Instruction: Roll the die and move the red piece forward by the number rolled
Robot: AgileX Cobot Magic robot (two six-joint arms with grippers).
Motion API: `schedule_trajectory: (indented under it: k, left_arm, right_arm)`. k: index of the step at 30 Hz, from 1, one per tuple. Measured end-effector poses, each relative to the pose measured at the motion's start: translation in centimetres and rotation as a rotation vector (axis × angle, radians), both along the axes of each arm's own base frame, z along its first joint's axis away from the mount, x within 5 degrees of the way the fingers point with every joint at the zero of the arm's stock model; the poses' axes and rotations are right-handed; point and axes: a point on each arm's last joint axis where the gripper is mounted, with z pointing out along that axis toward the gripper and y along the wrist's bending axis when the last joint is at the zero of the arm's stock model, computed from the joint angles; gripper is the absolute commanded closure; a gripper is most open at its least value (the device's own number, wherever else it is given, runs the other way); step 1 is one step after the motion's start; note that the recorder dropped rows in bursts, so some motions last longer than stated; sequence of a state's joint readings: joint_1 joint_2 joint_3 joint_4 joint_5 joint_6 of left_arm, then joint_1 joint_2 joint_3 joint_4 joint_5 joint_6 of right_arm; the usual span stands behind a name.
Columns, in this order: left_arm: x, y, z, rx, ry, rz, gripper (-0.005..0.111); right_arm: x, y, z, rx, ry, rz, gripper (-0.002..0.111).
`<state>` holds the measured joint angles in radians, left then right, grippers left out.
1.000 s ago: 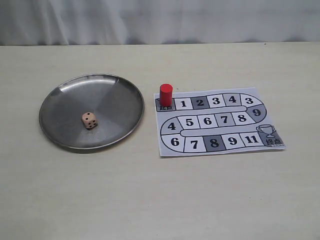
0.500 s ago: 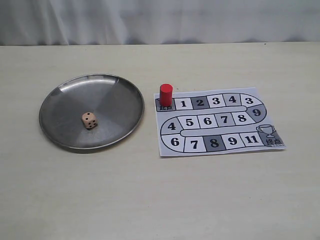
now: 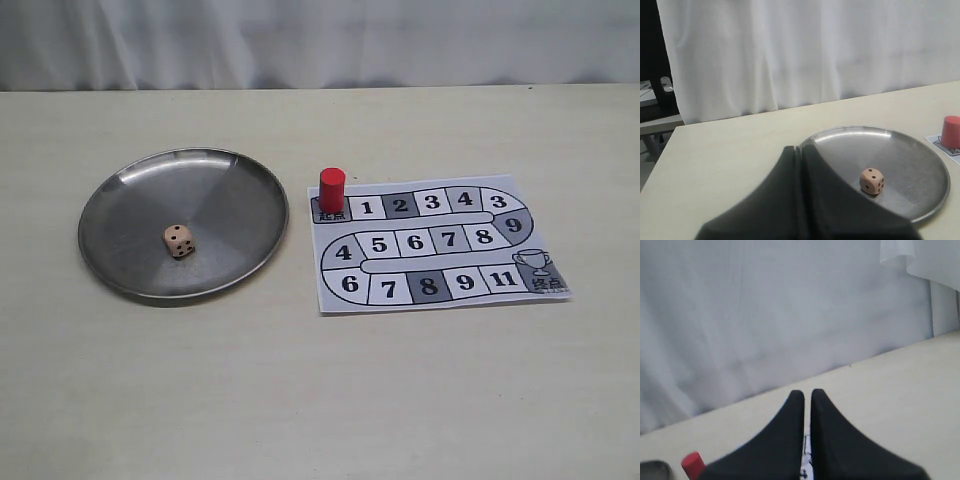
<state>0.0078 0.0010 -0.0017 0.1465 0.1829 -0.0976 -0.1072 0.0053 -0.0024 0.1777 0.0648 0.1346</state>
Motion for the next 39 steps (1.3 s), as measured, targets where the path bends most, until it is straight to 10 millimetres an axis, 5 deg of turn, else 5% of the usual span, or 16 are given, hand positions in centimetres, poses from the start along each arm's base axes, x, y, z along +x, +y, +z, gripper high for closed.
schedule_trajectory:
  k: [6, 15, 29, 39]
  left_arm:
    - [0.0, 0.0, 0.0, 0.0, 0.0, 0.0, 0.107]
    - [0.0, 0.0, 0.0, 0.0, 0.0, 0.0, 0.107]
    - [0.0, 0.0, 0.0, 0.0, 0.0, 0.0, 0.107]
    - [0.0, 0.0, 0.0, 0.0, 0.0, 0.0, 0.107]
  right_arm:
    - [-0.2, -0.3, 1.3, 0.053, -0.151, -0.026, 0.104]
    - [0.0, -0.3, 1.2, -0.02, -0.118, -0.03, 0.104]
    - [4.3, -0.5, -1.2, 0.015, 0.321, -0.008, 0.104]
    - [8.3, 4.4, -2.8, -0.108, 0.517, 0.35, 0.104]
